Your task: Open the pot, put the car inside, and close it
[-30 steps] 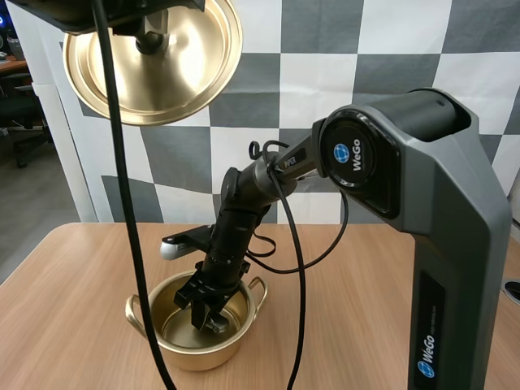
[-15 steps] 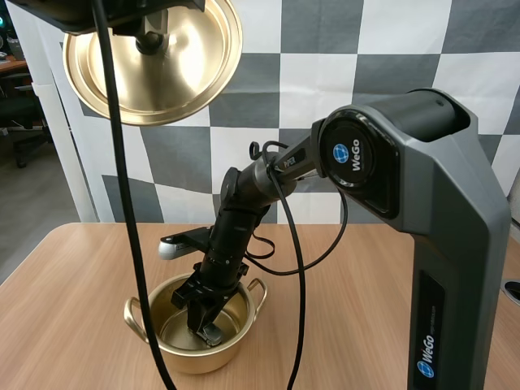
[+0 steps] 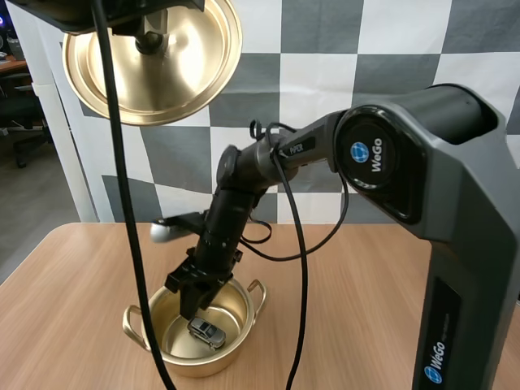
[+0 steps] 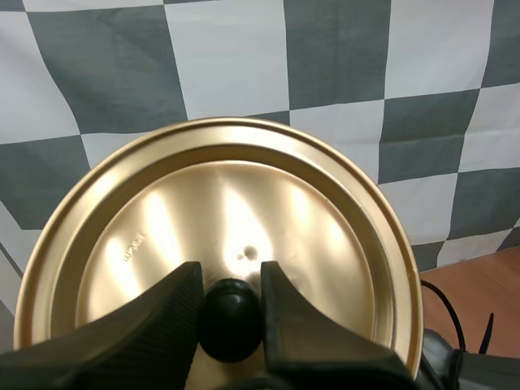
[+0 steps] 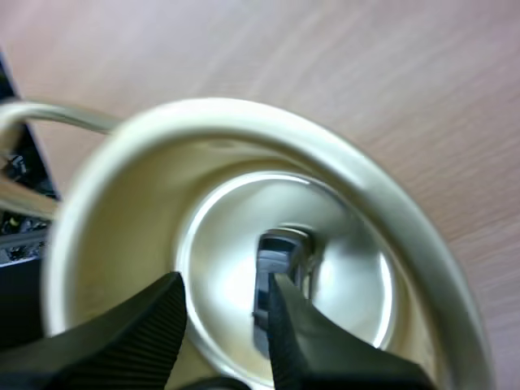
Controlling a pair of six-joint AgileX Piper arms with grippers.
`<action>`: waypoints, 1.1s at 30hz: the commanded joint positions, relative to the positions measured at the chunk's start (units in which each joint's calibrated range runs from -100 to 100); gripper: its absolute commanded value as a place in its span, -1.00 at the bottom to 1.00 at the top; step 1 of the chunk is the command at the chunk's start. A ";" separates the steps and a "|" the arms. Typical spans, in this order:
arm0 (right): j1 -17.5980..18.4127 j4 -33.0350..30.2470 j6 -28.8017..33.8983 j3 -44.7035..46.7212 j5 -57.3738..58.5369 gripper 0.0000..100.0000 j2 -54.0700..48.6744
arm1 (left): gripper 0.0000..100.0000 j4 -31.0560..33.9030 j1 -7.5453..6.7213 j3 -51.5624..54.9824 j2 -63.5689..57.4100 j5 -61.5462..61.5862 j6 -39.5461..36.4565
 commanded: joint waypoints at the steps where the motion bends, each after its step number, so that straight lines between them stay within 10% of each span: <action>1: 0.00 0.20 0.10 -2.96 1.77 0.13 -3.24 | -1.00 -0.08 -0.02 0.01 0.05 0.02 0.02; 17: -1.34 -17.57 10.53 -8.26 1.77 0.13 -16.27 | -1.00 -0.18 -0.02 0.01 0.05 0.02 0.02; 33: -20.98 -13.98 9.39 -8.71 1.77 -0.04 -19.22 | -1.00 -0.17 -0.02 0.01 0.05 0.02 1.23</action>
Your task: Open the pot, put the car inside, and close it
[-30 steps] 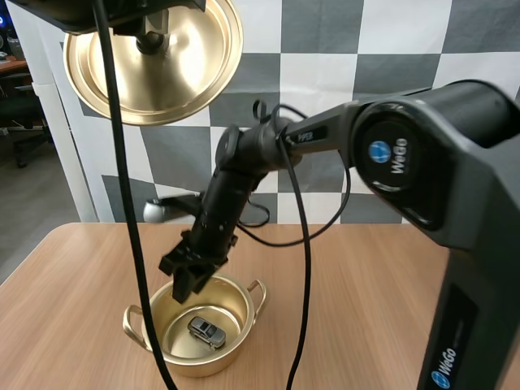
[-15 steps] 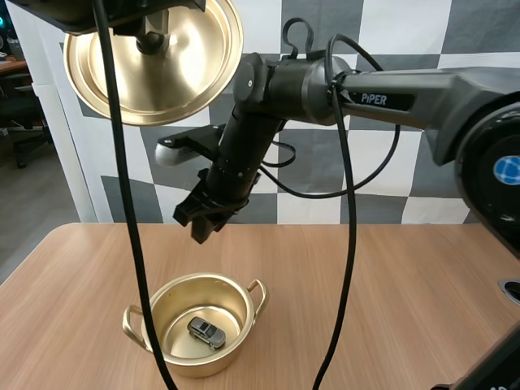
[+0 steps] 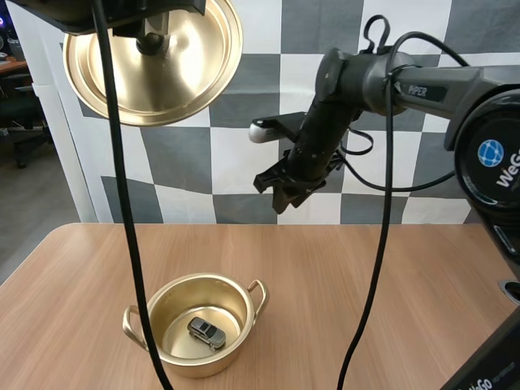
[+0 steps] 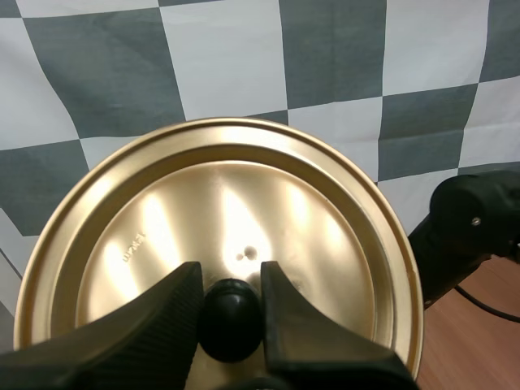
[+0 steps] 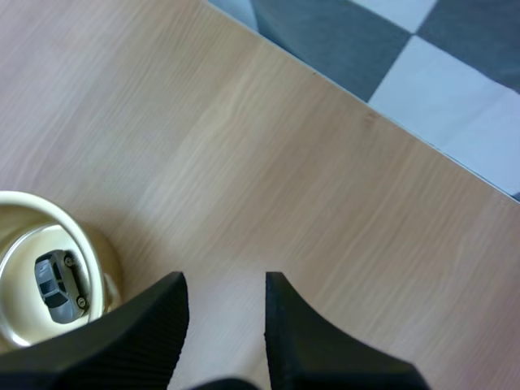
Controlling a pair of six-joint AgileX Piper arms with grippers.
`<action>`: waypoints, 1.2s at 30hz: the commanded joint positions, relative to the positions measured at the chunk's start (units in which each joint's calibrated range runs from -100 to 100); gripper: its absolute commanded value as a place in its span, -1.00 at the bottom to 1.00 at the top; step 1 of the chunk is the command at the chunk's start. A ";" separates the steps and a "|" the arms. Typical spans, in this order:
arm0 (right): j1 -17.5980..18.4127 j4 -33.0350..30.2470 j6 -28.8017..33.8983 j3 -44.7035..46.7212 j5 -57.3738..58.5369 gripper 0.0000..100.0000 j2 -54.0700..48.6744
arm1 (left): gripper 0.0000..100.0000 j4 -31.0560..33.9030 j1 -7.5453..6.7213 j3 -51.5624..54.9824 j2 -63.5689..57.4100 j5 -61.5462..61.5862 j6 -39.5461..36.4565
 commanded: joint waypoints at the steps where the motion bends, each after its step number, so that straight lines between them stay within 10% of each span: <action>1: -4.85 3.39 -1.58 -0.88 0.00 -0.05 -2.20 | -1.00 0.07 -0.02 0.01 0.05 0.02 -0.01; 12: -8.92 13.83 -2.14 -14.69 0.00 -0.06 -22.21 | -1.00 1.29 -0.02 2.05 0.05 0.02 -0.01; 36: -8.92 7.03 2.88 -5.72 0.00 -0.06 -42.25 | -1.00 2.12 -0.02 16.70 0.05 0.02 -0.11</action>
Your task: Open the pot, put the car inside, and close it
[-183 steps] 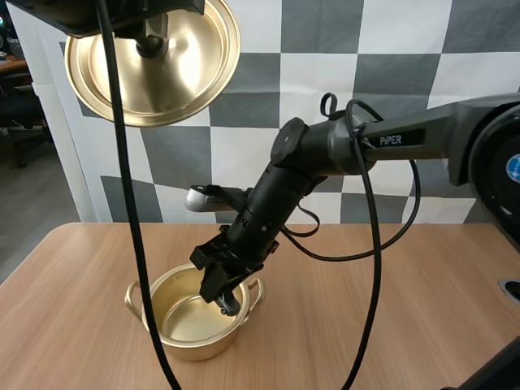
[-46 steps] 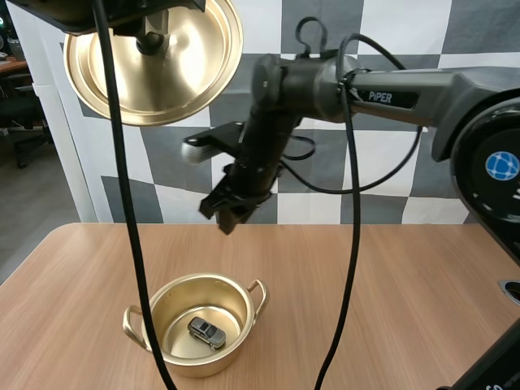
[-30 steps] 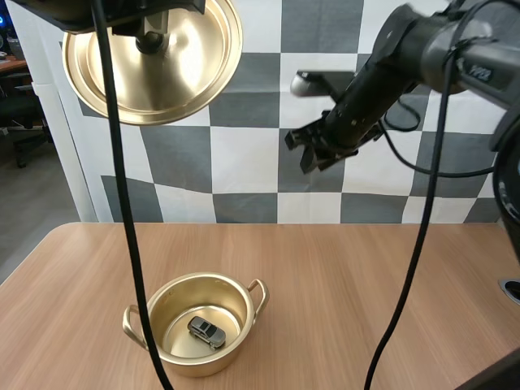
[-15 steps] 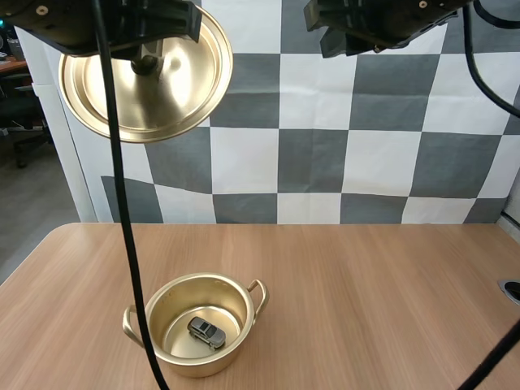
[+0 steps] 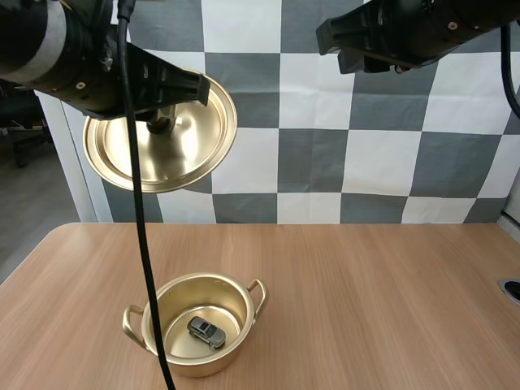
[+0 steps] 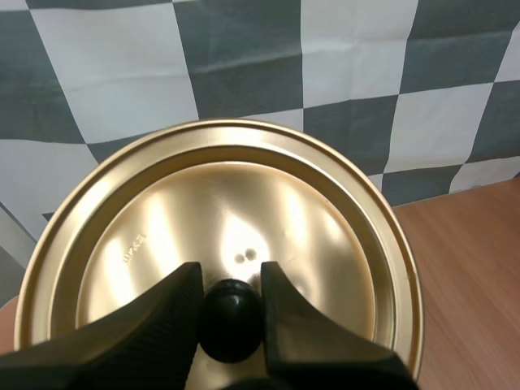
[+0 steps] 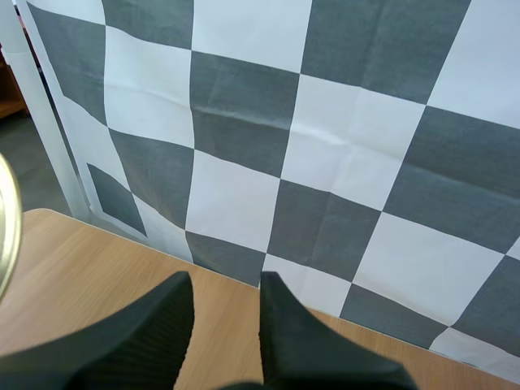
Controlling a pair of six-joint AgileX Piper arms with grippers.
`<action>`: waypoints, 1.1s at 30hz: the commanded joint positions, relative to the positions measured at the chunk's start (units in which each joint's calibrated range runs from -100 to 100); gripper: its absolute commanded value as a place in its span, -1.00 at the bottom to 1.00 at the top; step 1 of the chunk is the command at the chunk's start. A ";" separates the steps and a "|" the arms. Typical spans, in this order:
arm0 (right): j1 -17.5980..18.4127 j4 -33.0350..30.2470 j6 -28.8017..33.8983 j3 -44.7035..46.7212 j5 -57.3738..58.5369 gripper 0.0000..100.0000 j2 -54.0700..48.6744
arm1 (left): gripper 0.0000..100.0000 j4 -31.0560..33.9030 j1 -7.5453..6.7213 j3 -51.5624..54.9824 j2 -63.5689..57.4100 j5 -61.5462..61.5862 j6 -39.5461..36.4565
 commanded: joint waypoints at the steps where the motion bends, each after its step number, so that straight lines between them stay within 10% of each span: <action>1: -0.06 -0.30 0.00 0.01 0.00 -0.06 -5.25 | -1.00 -0.70 -0.02 7.65 0.05 0.08 0.00; 33: -0.06 -0.72 1.04 0.01 0.00 -0.06 -5.91 | -1.00 -4.17 -0.02 36.98 0.05 0.08 -0.03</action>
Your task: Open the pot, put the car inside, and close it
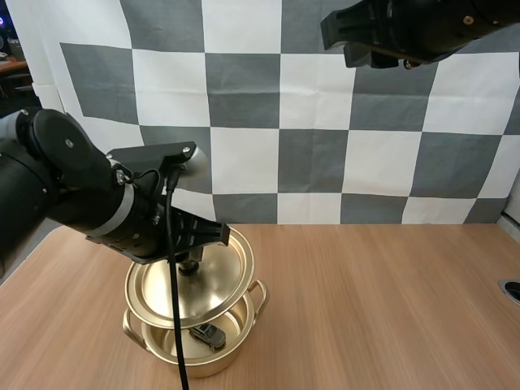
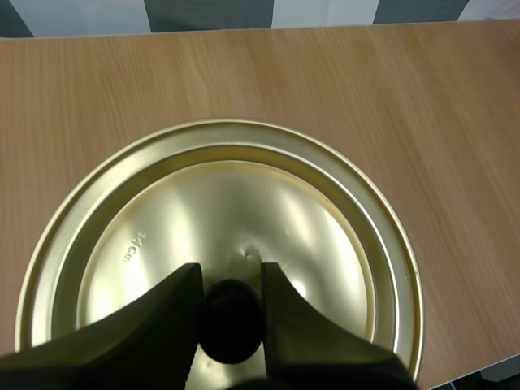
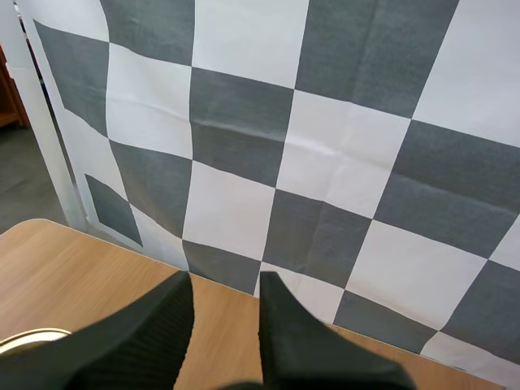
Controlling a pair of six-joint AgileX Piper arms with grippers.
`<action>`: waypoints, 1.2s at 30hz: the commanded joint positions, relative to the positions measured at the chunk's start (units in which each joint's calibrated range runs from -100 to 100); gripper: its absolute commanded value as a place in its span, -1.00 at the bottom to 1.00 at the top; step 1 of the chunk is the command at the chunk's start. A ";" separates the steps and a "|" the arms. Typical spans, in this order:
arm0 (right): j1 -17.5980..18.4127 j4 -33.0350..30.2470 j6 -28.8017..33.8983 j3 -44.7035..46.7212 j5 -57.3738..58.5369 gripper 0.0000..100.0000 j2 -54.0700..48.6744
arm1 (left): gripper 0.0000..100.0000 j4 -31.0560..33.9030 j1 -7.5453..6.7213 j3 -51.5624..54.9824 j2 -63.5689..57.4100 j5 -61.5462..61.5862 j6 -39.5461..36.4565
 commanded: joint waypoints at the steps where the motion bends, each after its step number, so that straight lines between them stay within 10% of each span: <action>1: -0.06 0.00 0.03 0.01 0.04 -0.06 0.07 | -1.00 0.05 -0.02 0.53 0.05 0.00 0.05; 36: -0.06 0.12 0.03 0.01 0.04 -0.06 0.07 | -1.00 0.60 -0.02 6.02 13.48 -10.08 0.05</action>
